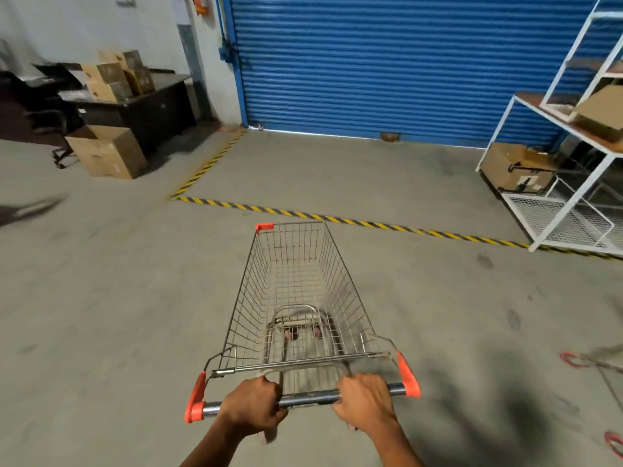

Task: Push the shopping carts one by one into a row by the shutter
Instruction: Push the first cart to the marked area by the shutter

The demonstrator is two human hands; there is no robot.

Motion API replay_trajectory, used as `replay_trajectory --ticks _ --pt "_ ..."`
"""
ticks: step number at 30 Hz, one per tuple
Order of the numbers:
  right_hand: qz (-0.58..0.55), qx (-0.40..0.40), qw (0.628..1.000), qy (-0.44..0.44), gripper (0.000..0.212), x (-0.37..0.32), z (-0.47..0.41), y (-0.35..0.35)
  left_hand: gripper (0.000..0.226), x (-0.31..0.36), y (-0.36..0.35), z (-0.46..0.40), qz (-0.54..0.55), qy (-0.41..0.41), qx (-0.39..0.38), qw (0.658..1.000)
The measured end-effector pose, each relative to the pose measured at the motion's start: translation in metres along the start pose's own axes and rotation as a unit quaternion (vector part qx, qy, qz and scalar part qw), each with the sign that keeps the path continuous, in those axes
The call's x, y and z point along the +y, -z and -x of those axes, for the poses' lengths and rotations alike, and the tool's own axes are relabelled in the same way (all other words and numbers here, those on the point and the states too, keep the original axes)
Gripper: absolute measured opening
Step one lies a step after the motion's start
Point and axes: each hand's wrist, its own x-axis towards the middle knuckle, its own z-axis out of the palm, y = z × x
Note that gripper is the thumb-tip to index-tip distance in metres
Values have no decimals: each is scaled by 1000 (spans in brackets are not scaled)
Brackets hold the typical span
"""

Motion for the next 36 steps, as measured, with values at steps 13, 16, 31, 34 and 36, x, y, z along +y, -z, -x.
replay_trajectory --ticks 13,16,31,34,36 --pt "5 12 999 52 16 -29 -189 50 47 -129 62 -99 -28 59 29 997" --pt "-1 18 998 63 19 -39 -234 62 43 -165 78 -123 -34 68 31 997" --pt "-9 -3 1000 29 19 -128 -466 133 31 -361 157 -237 -37 186 18 982" --pt "-9 8 1000 26 20 -148 -509 145 31 -404 173 -258 -38 201 3 979" --pt "-7 10 1000 24 21 -162 -536 154 31 -432 185 -270 -40 197 4 980"
